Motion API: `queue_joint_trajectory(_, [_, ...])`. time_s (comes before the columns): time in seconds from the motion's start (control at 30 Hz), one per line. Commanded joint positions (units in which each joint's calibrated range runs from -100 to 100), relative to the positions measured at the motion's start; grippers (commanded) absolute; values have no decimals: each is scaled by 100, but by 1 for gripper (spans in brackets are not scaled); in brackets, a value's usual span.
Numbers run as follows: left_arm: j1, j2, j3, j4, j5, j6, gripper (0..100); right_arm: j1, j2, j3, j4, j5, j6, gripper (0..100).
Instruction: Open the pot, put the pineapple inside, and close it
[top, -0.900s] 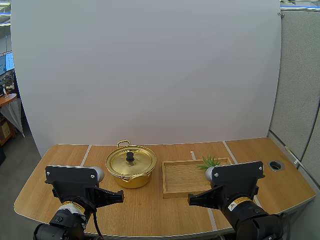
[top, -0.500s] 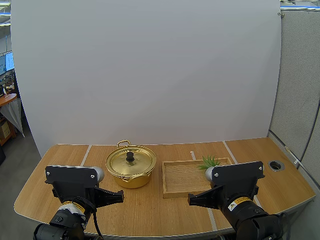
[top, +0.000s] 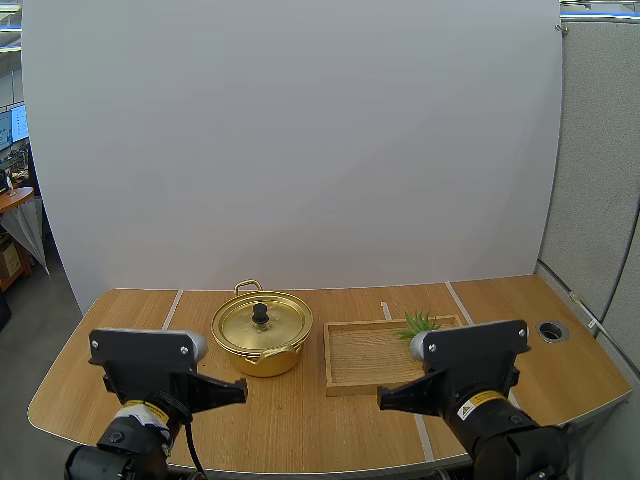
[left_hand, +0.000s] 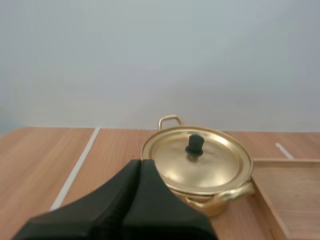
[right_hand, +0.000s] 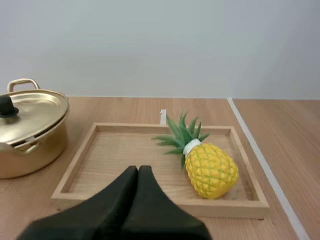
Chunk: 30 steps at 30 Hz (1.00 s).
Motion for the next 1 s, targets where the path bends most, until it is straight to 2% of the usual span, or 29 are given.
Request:
queue_joint_trajectory(0.0, [1,-17,-650,54,-103,137,0,-23,-25,-603,-45,384,-22,0])
queue_joint_trajectory(0.33, [1,-17,-2770,54,1263,316,0,-23,-25,-2622,-296,1117,-22,0])
queue_joint_trajectory(0.47, [1,-17,-3464,54,2093,324,0,-23,-25,-3504,-396,2473,-22,0])
queue_joint_trajectory(0.6, [1,-17,-4104,54,3488,337,0,-23,-25,-4280,-396,4193,-22,0])
queue_joint_trajectory(0.7, [1,-17,-4452,54,4132,337,0,-23,-25,-4648,-396,5072,-22,0])
queue_joint_trajectory(0.83, [1,-17,-4792,54,4826,369,0,-23,-25,-4998,-408,5747,-22,0])
queue_joint_trajectory(0.97, [1,-17,-4833,54,5024,404,0,-23,-25,-5070,-417,5915,-22,0])
